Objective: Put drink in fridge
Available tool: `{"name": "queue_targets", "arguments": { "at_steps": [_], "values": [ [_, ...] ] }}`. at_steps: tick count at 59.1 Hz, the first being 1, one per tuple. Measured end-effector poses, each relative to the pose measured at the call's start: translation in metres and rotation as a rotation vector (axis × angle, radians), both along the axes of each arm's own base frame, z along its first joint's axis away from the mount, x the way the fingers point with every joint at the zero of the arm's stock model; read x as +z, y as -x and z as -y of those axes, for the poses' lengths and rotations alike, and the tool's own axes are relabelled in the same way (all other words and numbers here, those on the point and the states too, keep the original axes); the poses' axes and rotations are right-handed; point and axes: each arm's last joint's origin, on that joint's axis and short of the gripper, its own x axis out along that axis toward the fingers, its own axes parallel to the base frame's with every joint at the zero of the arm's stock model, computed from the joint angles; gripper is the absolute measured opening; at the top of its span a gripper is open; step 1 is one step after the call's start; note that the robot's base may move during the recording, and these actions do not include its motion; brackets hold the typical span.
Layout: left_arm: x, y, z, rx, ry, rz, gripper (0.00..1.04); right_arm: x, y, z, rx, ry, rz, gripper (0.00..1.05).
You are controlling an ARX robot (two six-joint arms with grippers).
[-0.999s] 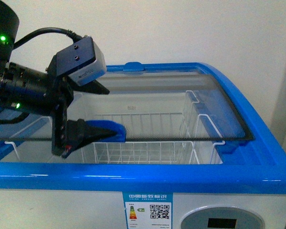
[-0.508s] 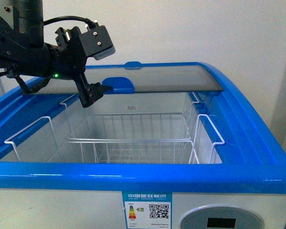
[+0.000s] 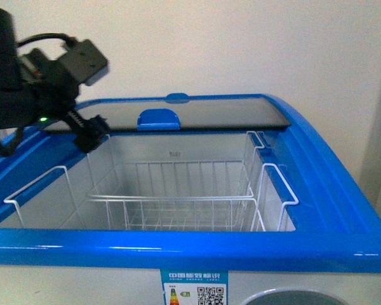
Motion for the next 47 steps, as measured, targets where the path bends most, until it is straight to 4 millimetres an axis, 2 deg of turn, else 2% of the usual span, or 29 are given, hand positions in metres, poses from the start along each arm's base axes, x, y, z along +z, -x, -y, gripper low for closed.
{"name": "queue_targets", "arguments": {
  "at_steps": [7,9,16,19,21,24,26,30,37,43,46,47],
  "values": [
    [0.018,0.074,-0.035,0.037,0.274,-0.081,0.96,-0.001,-0.001,0.000,0.017,-0.004,-0.015,0.39],
    [0.021,0.099,-0.041,0.111,0.394,-0.044,0.90,0.003,-0.001,0.001,0.067,-0.011,-0.115,0.39],
    [0.020,0.155,-0.045,0.186,0.593,0.033,0.76,0.007,0.000,0.003,0.217,-0.028,-0.337,0.39],
    [0.012,0.186,-0.045,0.189,0.669,0.025,0.69,0.005,0.000,0.004,0.284,-0.030,-0.410,0.39],
    [-0.001,0.216,-0.045,0.199,0.707,-0.003,0.62,0.003,-0.005,0.006,0.331,-0.024,-0.444,0.39],
    [-0.023,0.253,-0.045,0.207,0.748,-0.025,0.51,0.009,-0.022,0.011,0.365,0.033,-0.418,0.39],
    [-0.034,0.269,-0.045,0.206,0.768,-0.024,0.44,0.019,-0.037,0.012,0.367,0.104,-0.380,0.39],
    [-0.043,0.282,-0.045,0.203,0.790,-0.010,0.30,0.052,-0.073,0.010,0.417,0.255,-0.266,0.39],
    [-0.049,0.289,-0.045,0.200,0.800,-0.009,0.14,0.086,-0.117,-0.005,0.586,0.398,-0.194,0.39],
    [-0.053,0.294,-0.045,0.199,0.807,-0.006,0.02,0.101,-0.156,-0.026,0.732,0.495,-0.213,0.39],
    [-0.055,0.296,-0.045,0.200,0.808,-0.006,0.03,0.102,-0.173,-0.037,0.783,0.547,-0.235,0.39],
    [-0.056,0.298,-0.045,0.200,0.810,-0.006,0.03,0.102,-0.184,-0.045,0.818,0.571,-0.254,0.39]
  ]
}}
